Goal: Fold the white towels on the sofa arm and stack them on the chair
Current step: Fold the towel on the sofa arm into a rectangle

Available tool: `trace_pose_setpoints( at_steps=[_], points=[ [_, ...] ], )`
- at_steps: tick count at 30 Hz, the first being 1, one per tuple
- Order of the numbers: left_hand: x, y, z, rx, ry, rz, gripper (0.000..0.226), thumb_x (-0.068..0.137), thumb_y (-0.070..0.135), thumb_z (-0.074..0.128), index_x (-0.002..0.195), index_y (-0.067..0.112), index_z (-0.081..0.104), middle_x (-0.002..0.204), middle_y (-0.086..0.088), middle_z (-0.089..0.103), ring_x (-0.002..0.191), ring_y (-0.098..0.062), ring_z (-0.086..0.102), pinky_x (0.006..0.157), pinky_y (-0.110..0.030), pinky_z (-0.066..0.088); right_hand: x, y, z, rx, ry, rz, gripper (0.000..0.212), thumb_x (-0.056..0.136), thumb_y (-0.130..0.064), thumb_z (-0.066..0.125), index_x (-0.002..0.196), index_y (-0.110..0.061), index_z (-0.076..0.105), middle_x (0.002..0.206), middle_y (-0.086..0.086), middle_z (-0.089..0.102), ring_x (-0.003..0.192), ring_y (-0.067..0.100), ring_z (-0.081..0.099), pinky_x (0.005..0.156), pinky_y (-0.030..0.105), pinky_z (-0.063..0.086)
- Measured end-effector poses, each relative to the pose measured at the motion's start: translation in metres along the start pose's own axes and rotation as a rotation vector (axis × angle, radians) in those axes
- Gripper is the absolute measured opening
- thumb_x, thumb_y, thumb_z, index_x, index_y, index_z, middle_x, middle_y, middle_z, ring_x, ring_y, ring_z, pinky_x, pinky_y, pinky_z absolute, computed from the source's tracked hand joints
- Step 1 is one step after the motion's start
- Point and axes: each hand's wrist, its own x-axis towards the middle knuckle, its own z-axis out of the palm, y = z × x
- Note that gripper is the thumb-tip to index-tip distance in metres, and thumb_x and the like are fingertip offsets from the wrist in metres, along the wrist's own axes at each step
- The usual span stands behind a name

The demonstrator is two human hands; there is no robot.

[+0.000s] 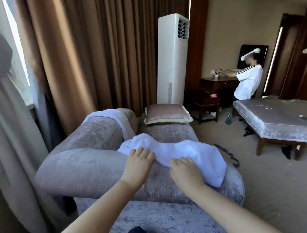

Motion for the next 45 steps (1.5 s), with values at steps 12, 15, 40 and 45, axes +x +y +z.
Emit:
trace_pose_setpoints(
  at_steps=[12,15,40,45],
  points=[
    [0.052,-0.065,-0.060,0.238,-0.019,0.057,0.038,0.050,0.004,0.081,0.076,0.012,0.054,0.069,-0.005,0.052,0.060,-0.028,0.053,0.050,-0.034,0.038,0.043,0.045,-0.062,-0.240,0.142,0.114,0.047,0.023,0.004,0.085,0.050,-0.012,0.051,0.046,0.003,0.046,0.047,0.024,0.050,0.055,0.032,0.032],
    [0.049,-0.085,-0.069,0.262,-0.111,-0.112,0.042,0.041,0.005,0.087,0.074,0.009,0.061,0.066,-0.008,0.055,0.059,-0.030,0.056,0.051,-0.032,0.033,0.055,0.053,-0.094,-0.287,0.085,0.182,0.041,0.023,0.009,0.084,0.047,-0.008,0.055,0.047,0.007,0.052,0.051,0.026,0.055,0.053,0.029,0.041],
    [0.080,-0.114,-0.138,-0.820,-0.136,-1.340,0.027,0.096,0.009,0.035,0.083,-0.007,0.052,0.053,-0.020,0.062,0.038,-0.024,0.056,0.037,-0.023,0.046,0.072,0.114,-0.198,0.046,0.054,0.628,0.021,0.077,0.011,0.046,0.069,-0.007,0.054,0.075,0.009,0.049,0.074,0.029,0.048,0.065,0.031,0.040],
    [0.080,-0.116,-0.144,-0.675,-0.038,-1.104,0.021,0.093,0.008,0.035,0.082,0.010,0.052,0.065,-0.024,0.067,0.053,-0.035,0.067,0.055,-0.039,0.056,0.056,0.127,-0.202,-0.039,0.080,0.625,0.019,0.084,0.008,0.052,0.078,-0.009,0.058,0.078,0.010,0.055,0.083,0.033,0.061,0.065,0.028,0.042]
  ],
)
